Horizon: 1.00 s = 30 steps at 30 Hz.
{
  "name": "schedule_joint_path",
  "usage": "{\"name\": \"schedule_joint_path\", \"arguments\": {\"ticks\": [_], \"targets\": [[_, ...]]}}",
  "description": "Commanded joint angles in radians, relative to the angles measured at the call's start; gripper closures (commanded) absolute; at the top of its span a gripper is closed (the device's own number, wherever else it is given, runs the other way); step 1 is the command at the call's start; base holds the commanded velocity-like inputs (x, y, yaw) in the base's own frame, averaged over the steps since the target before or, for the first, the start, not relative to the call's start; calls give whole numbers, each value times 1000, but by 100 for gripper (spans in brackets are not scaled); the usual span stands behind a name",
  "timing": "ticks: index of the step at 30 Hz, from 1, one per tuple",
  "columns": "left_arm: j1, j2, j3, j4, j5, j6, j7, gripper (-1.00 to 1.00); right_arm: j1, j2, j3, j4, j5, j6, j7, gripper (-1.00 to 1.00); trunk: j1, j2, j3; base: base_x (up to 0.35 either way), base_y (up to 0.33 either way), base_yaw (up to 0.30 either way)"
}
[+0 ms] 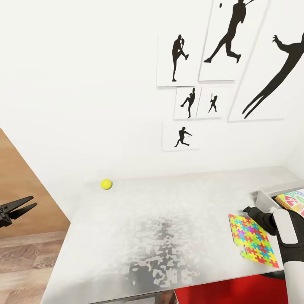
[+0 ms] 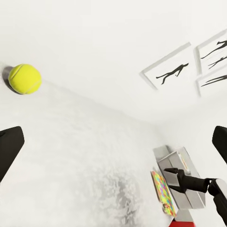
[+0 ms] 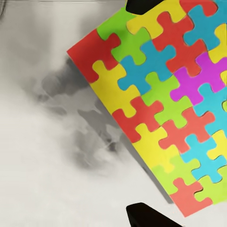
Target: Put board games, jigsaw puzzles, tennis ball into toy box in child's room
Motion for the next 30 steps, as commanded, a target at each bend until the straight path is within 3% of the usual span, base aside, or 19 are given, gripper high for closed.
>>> {"name": "schedule_joint_path", "arguments": {"ticks": [1,30], "targets": [[-1,0,0,0,1,7,-2,-100,-1,-1,0,-1,-11,-9,-9,-100,0,-1,-1,0,0,0],[-1,0,-3,0,1,6,0,-100,-1,-20,0,63,-9,-74,-9,-100,0,-1,-1,0,0,0]]}}
